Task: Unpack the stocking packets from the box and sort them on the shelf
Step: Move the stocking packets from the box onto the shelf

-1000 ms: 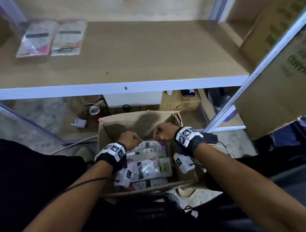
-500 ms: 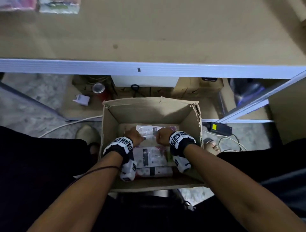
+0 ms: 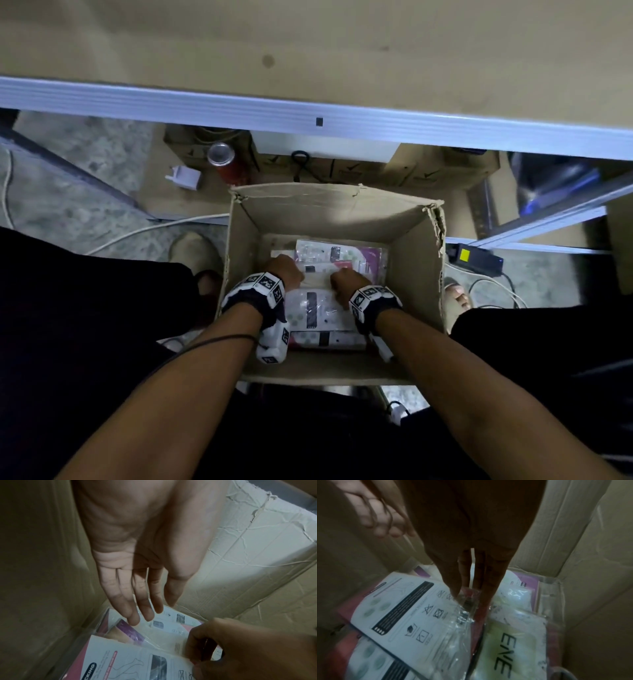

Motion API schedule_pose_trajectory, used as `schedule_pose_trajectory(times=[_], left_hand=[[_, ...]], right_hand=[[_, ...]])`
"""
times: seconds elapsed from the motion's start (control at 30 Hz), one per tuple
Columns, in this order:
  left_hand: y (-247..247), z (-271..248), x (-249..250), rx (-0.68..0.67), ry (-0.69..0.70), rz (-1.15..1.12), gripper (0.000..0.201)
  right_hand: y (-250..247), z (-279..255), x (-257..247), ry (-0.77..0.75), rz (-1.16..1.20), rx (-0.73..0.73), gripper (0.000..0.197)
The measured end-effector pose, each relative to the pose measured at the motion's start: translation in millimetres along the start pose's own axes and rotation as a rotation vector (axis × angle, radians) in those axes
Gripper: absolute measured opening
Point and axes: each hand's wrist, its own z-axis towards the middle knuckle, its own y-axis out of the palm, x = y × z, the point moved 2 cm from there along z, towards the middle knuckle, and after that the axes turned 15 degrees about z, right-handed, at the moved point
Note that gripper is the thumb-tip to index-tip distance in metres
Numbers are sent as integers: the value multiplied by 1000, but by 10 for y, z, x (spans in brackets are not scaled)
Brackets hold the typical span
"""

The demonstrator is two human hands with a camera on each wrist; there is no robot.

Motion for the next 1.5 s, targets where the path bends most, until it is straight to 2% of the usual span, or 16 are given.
schedule_pose_trajectory(times=[0.13,0.33,0.43,0.63,0.8,1.07,1.2,1.33,1.5], left_hand=[[-21,-15,-1,-2,0,35,44],[-38,-32,9,-4,-9,17,32],[-52,-73,21,-26,-17,-31,36],[-58,-132,39,-31,-31,-118,30],[-69,-158,43,5,-18,-61,31],[-88,-196,21,13,8,-16,32],[-94,-200,9,29,15,-19,22],[-98,-193,-8,41,20,-28,28],[-89,-160,-1,67,43,-7,46]], right_hand=[[38,25,-29,-27,-9,45,29],[51,30,-38,-45,-58,57,34],[44,7,-17,-53,-75,30,29],[-8,-81,54,-72,-55,-80,22],[-35,-139,112,-41,-10,-135,24],[7,-166,162,-10,-40,-106,18],[-11,-168,167,7,-54,-41,24],[-56,-185,226,48,-28,7,44],[-52,-229,281,123,-76,6,33]])
